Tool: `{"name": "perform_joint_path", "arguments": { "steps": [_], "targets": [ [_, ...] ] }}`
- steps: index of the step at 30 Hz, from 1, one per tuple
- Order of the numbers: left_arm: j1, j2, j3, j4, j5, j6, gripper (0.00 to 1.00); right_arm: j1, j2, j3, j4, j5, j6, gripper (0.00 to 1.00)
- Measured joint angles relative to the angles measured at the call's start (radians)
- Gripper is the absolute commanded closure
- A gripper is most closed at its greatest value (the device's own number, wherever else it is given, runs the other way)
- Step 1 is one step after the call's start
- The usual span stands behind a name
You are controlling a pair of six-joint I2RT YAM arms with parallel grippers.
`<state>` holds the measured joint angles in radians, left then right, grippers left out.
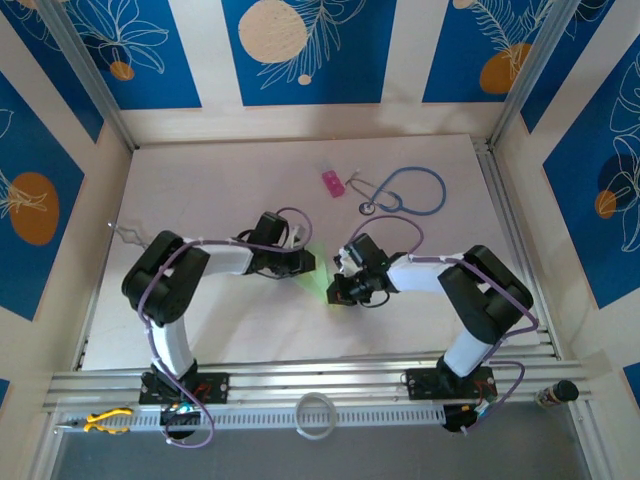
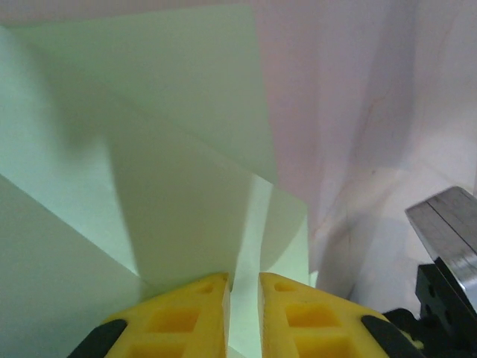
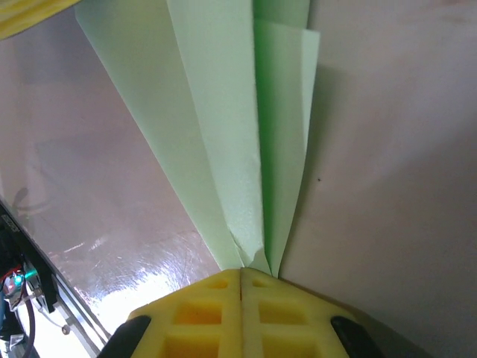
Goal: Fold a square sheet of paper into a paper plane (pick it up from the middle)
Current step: Fourth fold the wing at the center of the table.
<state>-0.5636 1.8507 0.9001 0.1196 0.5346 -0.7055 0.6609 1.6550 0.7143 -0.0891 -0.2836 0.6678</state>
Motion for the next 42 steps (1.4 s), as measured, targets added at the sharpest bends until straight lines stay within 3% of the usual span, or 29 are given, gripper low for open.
{"name": "perform_joint_path", "arguments": {
  "steps": [6,13,22,29,42],
  "targets": [
    [0.0,0.027,0.032,-0.009,-0.009,0.002,0.85,-0.002,-0.002,0.012,-0.023,-0.003,-0.014,0.96],
    [0.0,0.043,0.041,-0.01,-0.015,0.006,0.86,-0.007,-0.106,-0.083,0.147,-0.021,0.1,0.96],
    [0.0,0.043,0.04,-0.009,-0.016,0.008,0.87,-0.006,0.001,-0.073,0.194,-0.016,0.131,0.96],
    [-0.001,0.043,0.04,-0.01,-0.02,0.007,0.88,-0.001,-0.006,-0.101,0.232,-0.027,0.13,0.94],
    [-0.002,-0.002,-0.028,0.036,-0.061,-0.075,0.89,-0.042,-0.22,-0.167,0.16,0.014,0.188,0.79]
  ]
}}
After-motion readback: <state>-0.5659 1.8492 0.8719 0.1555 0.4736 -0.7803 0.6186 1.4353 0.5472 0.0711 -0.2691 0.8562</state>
